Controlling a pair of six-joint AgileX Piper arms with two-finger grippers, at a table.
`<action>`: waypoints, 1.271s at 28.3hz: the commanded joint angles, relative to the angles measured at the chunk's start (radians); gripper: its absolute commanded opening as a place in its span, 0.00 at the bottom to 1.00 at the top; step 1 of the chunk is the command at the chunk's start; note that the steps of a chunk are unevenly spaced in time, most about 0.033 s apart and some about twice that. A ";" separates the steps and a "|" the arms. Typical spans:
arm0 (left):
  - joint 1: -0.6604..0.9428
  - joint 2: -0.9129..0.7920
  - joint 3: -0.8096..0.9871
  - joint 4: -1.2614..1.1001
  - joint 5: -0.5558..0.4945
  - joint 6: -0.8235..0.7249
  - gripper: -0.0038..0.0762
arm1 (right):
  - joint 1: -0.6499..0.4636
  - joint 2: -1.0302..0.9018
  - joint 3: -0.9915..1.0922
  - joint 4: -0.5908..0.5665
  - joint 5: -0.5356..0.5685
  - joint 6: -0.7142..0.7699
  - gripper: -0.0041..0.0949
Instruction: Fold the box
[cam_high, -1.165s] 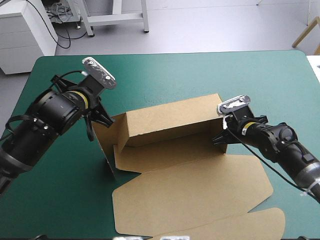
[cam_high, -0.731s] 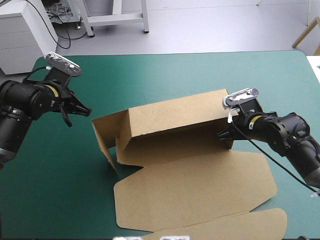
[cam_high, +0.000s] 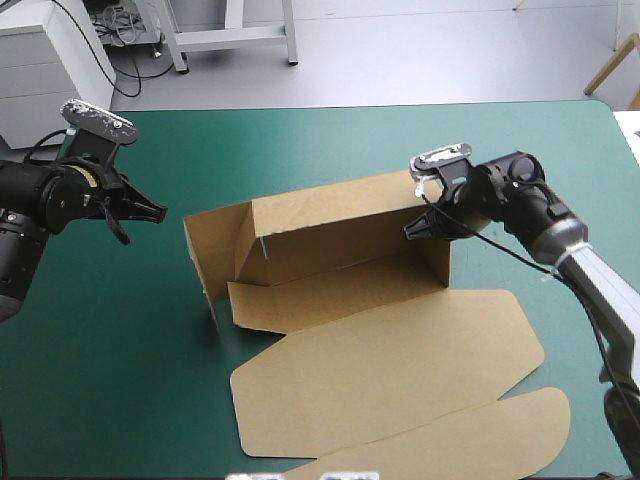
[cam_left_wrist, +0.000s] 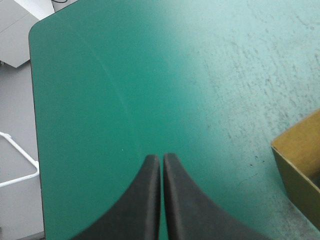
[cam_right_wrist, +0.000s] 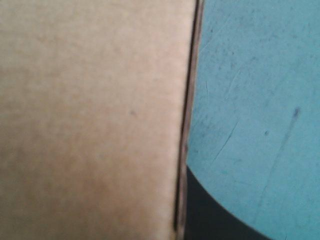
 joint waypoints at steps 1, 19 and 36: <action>0.000 -0.029 -0.026 0.008 -0.055 -0.001 0.05 | -0.006 0.078 -0.146 0.009 -0.026 -0.013 0.02; 0.000 -0.029 -0.026 0.000 -0.051 -0.001 0.05 | -0.057 0.380 -0.582 0.011 0.060 -0.060 0.77; 0.000 -0.029 -0.026 0.000 -0.051 -0.001 0.04 | -0.081 0.095 -0.685 0.099 0.196 -0.202 0.83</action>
